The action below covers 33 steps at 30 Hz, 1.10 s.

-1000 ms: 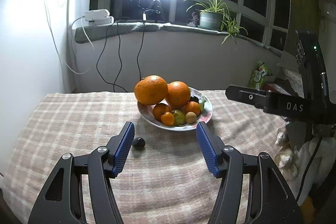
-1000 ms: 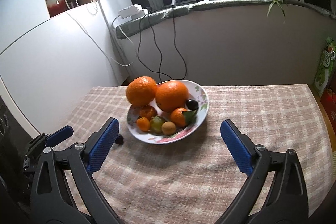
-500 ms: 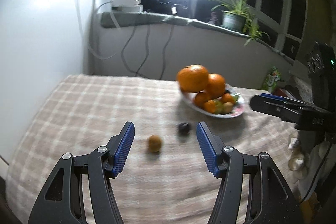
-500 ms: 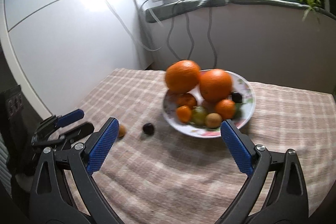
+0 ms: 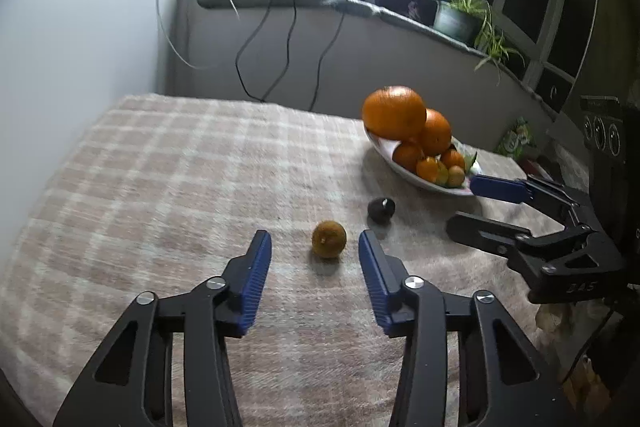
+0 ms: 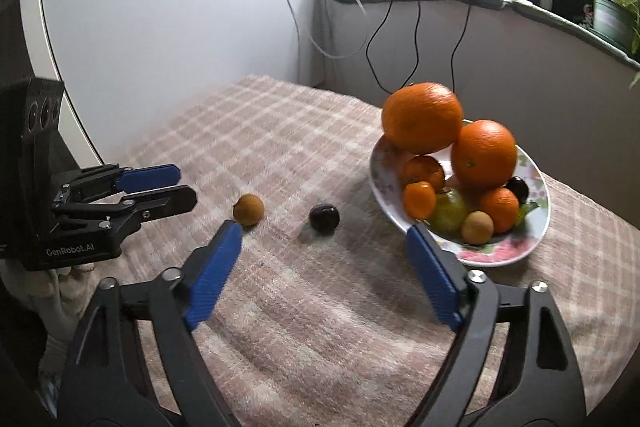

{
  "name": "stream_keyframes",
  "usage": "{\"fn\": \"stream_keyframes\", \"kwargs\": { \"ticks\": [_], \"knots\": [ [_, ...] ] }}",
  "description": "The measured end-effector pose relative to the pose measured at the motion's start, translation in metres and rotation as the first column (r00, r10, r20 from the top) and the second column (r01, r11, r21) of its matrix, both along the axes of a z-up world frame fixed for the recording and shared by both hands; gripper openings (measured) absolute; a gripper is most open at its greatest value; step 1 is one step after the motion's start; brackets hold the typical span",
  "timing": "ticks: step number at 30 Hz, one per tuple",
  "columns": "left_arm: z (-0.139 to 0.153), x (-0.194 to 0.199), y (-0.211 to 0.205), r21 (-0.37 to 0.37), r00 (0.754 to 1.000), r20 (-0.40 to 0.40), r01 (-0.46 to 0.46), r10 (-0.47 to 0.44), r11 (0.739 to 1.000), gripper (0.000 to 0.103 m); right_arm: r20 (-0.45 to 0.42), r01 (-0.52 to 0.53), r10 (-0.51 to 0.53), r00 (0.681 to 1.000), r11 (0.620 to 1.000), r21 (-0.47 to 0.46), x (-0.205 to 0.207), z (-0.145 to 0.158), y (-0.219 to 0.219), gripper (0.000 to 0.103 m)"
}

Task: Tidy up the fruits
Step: 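Withdraw both tools from the plate toward the loose kiwi and dark plum, then close the left tool on the brown kiwi while the right tool grasps the dark plum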

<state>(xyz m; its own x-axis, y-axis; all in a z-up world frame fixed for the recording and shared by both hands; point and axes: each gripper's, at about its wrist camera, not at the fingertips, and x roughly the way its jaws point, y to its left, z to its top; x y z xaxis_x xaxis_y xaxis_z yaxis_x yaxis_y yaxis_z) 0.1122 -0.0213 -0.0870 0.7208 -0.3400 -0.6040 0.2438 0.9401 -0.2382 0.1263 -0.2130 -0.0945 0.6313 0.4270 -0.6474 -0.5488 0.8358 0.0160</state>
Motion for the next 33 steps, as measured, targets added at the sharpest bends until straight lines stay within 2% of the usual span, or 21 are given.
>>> {"fn": "stream_keyframes", "kwargs": {
  "ticks": [4,7,13,27,33],
  "knots": [
    [-0.007,0.008,-0.005,-0.002,0.999,-0.027,0.025,-0.025,1.000,0.038,-0.036,-0.002,0.001,0.999,0.999,-0.035,0.010,-0.009,0.010,0.061],
    [-0.010,0.013,-0.007,0.008,0.998,-0.043,0.036,-0.036,0.999,0.036,-0.067,0.000,-0.004,0.998,0.999,-0.053,0.020,-0.018,0.017,0.052],
    [-0.015,0.023,-0.017,0.039,0.995,-0.069,0.072,-0.069,0.997,0.035,-0.089,0.019,-0.025,0.996,0.998,-0.066,0.036,-0.028,0.025,0.049],
    [-0.028,0.038,-0.020,0.056,0.990,-0.117,0.080,-0.073,0.995,0.033,-0.117,0.022,-0.033,0.993,0.996,-0.090,0.055,-0.039,0.037,0.041],
    [-0.031,0.042,-0.021,0.060,0.989,-0.128,0.078,-0.070,0.995,0.031,-0.131,0.022,-0.037,0.991,0.993,-0.117,0.058,-0.045,0.042,0.033]
  ]
}}
